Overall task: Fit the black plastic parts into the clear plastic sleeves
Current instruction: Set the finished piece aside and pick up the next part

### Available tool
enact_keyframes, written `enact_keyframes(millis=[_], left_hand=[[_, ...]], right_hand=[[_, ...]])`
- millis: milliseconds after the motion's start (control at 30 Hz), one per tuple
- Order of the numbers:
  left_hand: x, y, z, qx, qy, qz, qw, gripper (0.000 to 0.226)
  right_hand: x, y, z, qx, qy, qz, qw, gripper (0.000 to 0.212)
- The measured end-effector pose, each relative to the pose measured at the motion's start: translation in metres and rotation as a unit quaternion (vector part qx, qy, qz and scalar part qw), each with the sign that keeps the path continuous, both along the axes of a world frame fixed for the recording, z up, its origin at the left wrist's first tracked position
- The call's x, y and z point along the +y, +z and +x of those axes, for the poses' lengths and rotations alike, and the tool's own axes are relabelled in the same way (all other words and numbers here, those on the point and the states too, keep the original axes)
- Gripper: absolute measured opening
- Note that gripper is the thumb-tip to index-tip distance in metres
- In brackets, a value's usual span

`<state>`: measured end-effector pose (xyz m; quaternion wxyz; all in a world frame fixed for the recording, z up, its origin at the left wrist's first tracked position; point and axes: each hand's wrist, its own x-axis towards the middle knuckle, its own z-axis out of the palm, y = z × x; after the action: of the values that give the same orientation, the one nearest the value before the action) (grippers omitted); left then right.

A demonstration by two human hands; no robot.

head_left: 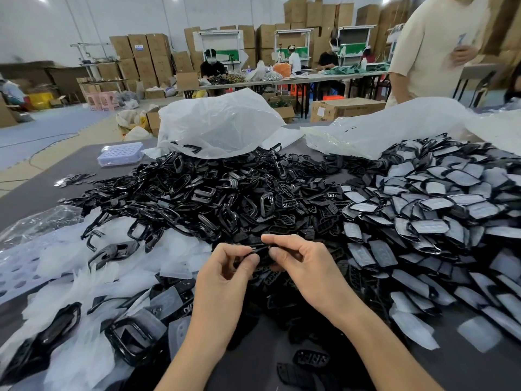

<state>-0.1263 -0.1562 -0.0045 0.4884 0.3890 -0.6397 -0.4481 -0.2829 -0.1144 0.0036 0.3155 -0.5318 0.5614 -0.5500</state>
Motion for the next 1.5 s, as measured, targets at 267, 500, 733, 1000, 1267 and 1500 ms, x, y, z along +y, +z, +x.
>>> enact_keyframes(millis=[267,500,733,1000,1267,1500], left_hand=[[-0.002,0.007,0.005,-0.025,-0.080,0.036,0.996,0.022],[0.000,0.001,0.001,-0.023,0.006,0.022,0.999,0.015],[0.005,0.003,0.000,-0.093,0.049,-0.059,0.993,0.024],[-0.006,-0.001,0.026,-0.435,0.186,-0.251,0.844,0.021],[-0.017,-0.006,0.034,-0.521,0.200,-0.237,0.795,0.024],[-0.016,-0.004,0.034,-0.488,0.188,-0.231,0.820,0.022]], right_hand=[[0.004,0.009,0.000,-0.060,0.003,-0.013,0.998,0.026],[0.004,0.007,0.000,-0.065,0.002,-0.009,0.998,0.021],[0.001,0.000,0.004,-0.007,-0.007,0.003,1.000,0.015],[-0.005,-0.005,-0.022,-0.085,-0.189,-0.037,0.978,0.012],[-0.007,-0.009,-0.020,-0.051,-0.200,-0.042,0.978,0.009],[-0.006,-0.009,-0.018,-0.017,-0.191,-0.045,0.981,0.007]])
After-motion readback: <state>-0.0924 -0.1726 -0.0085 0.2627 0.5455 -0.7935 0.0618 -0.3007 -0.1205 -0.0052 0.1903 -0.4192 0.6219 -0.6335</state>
